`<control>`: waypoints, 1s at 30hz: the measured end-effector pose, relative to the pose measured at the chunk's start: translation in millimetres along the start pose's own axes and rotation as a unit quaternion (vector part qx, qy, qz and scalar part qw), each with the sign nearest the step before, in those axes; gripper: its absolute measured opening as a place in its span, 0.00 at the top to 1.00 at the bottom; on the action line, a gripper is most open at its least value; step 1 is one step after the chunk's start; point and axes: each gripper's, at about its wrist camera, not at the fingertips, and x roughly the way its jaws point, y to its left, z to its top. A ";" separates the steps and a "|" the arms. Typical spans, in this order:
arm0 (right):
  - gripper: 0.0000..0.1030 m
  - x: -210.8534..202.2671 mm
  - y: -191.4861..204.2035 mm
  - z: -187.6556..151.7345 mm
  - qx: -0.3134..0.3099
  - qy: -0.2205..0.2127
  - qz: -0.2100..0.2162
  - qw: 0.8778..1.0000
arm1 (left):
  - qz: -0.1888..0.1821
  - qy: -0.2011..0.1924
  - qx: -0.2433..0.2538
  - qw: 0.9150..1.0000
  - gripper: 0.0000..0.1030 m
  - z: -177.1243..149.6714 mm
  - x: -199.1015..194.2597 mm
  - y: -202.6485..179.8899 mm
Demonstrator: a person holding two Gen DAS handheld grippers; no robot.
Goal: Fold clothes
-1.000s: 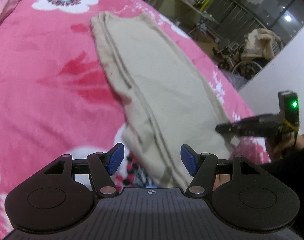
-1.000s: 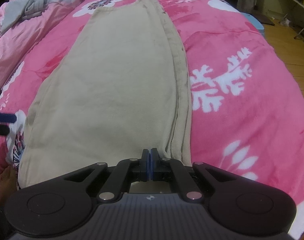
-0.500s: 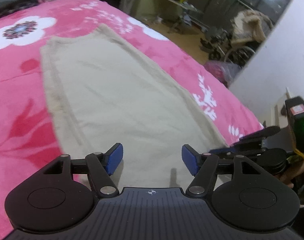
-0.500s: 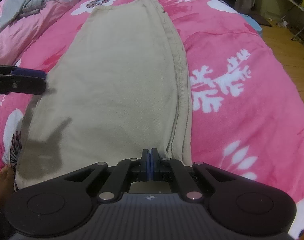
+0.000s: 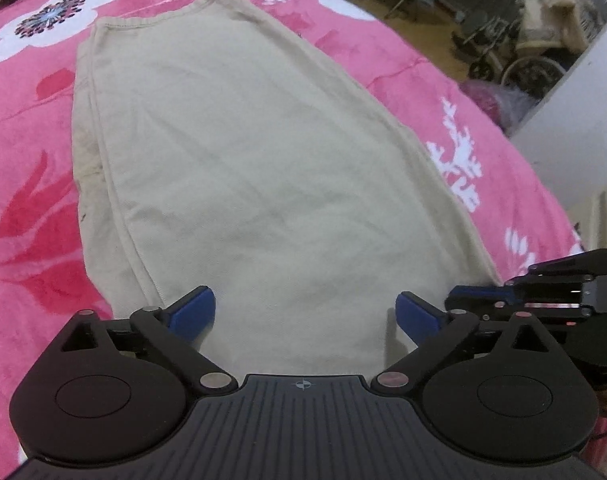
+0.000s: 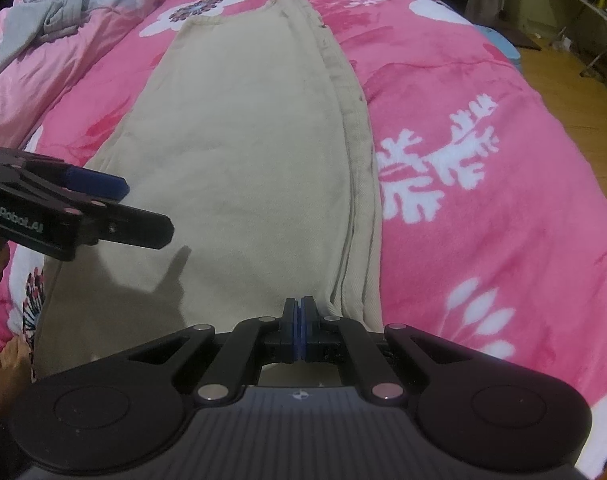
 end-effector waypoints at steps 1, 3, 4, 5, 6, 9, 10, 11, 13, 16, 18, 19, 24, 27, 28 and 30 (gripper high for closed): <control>1.00 0.0 -0.7 0.0 0.000 -0.001 0.001 1.000 | 0.007 0.002 0.000 1.000 0.04 1.2 1.0 -1.5; 1.00 0.3 -1.9 -0.1 0.003 -0.002 0.003 1.000 | 0.019 0.005 0.001 1.000 0.02 2.3 2.7 -4.8; 1.00 0.3 -2.3 -0.4 0.004 -0.003 0.004 1.000 | 0.024 0.006 0.002 1.000 0.01 2.2 3.4 -6.7; 1.00 0.3 -2.5 -0.7 0.004 -0.003 0.004 1.000 | 0.030 0.008 0.003 1.000 0.01 2.1 4.2 -8.6; 1.00 0.3 -2.5 -0.8 0.004 -0.004 0.005 1.000 | 0.036 0.009 0.004 0.999 0.00 2.0 4.9 -10.6; 1.00 0.4 -2.8 -1.0 0.005 -0.005 0.006 1.000 | 0.053 0.012 0.008 0.998 0.00 1.7 7.1 -16.3; 1.00 0.5 -2.9 -1.0 0.005 -0.005 0.006 1.000 | 0.058 0.013 0.009 0.998 0.00 1.6 7.8 -18.3; 1.00 0.5 -2.9 -1.0 0.005 -0.005 0.006 1.000 | 0.064 0.015 0.010 0.998 0.00 1.4 8.5 -20.2; 1.00 0.5 -2.7 -1.3 0.005 -0.005 0.006 1.000 | 0.076 0.017 0.016 0.997 0.00 0.6 9.7 -24.2; 1.00 0.8 -2.7 -1.5 0.005 -0.006 0.007 1.000 | 0.086 0.016 0.026 0.996 0.00 -1.4 10.6 -27.7; 1.00 0.7 -3.5 -1.4 0.005 -0.006 0.008 1.000 | 0.091 0.016 0.030 0.995 0.00 -2.3 10.7 -28.9; 1.00 0.6 -3.6 -1.5 0.005 -0.006 0.009 1.000 | 0.092 0.016 0.031 0.995 0.00 -2.5 10.5 -29.0; 1.00 0.3 -4.0 -1.5 0.005 -0.007 0.009 1.000 | 0.095 0.017 0.030 0.995 0.00 -1.1 12.1 -30.7; 1.00 0.3 -4.2 -1.6 0.005 -0.007 0.009 1.000 | 0.097 0.017 0.031 0.995 0.00 -0.7 13.9 -32.6; 1.00 0.3 -4.2 -1.6 0.005 -0.007 0.009 1.000 | 0.098 0.017 0.031 0.995 0.00 -0.9 14.0 -32.7; 1.00 0.4 -4.4 -1.6 0.005 -0.007 0.010 1.000 | 0.098 0.017 0.031 0.995 0.00 -1.1 14.0 -32.6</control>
